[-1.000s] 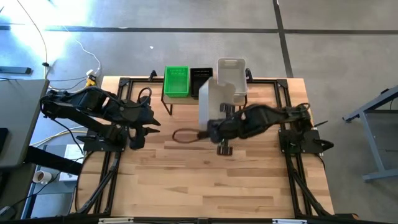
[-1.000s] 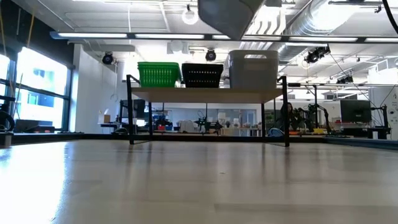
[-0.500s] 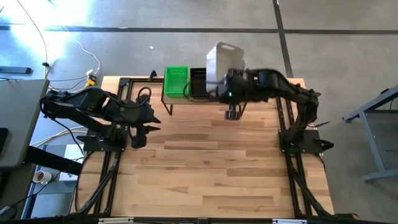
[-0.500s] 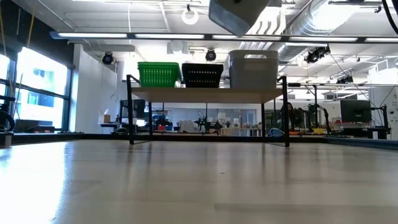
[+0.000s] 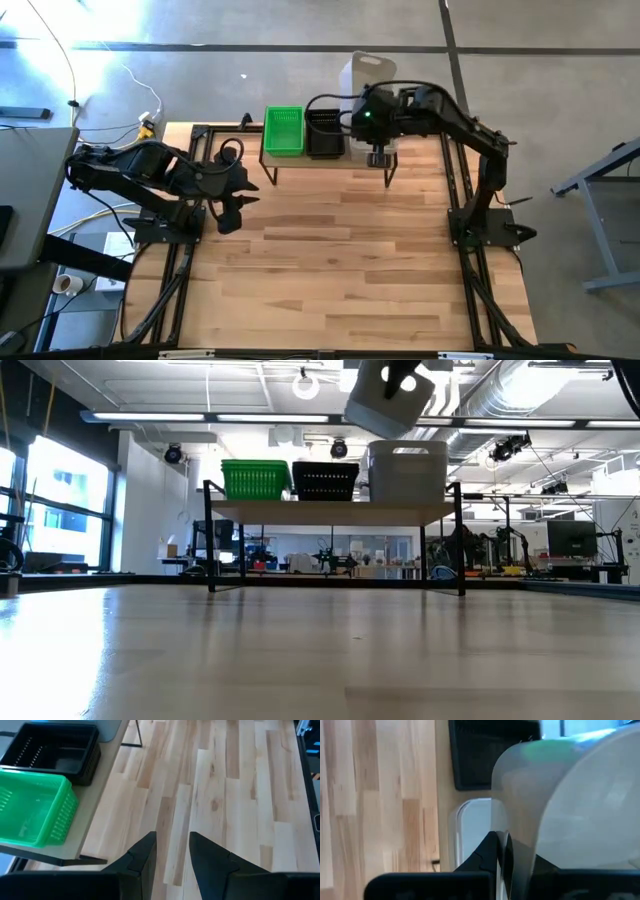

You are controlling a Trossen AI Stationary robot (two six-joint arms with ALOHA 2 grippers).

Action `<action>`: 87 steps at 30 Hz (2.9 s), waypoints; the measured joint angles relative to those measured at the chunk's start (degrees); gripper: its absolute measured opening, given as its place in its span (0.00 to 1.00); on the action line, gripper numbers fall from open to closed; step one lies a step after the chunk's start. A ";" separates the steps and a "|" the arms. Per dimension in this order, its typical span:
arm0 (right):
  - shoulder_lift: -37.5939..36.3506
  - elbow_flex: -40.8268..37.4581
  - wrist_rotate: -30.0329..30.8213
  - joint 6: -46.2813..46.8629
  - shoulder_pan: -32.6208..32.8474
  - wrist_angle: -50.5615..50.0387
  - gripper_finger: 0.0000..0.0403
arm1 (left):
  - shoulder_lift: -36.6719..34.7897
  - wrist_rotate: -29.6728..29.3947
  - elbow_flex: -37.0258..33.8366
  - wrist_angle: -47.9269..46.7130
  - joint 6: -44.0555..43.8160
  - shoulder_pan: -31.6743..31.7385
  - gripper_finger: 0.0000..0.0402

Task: Stack baskets on shelf by color
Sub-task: Stack the gray bin on top of the gray bins on the shelf

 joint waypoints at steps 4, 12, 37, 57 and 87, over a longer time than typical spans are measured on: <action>0.15 -3.91 0.05 -0.64 -0.77 -0.03 0.00 | 0.00 -0.21 0.00 -0.49 -0.39 0.01 0.26; -0.68 -8.83 0.06 -1.32 -1.50 -0.01 0.00 | 0.00 -1.60 0.00 -1.19 -0.13 0.05 0.26; -5.50 -18.46 -4.48 1.91 -4.75 0.22 0.00 | -0.02 1.68 0.00 -3.24 2.20 6.78 0.26; -6.40 -20.98 -5.30 4.18 -5.14 0.08 0.03 | -0.02 1.51 0.00 -3.18 2.21 6.76 0.26; -6.34 -10.69 -10.09 19.45 -1.51 0.04 0.29 | -0.02 1.53 0.00 -3.16 2.19 6.76 0.26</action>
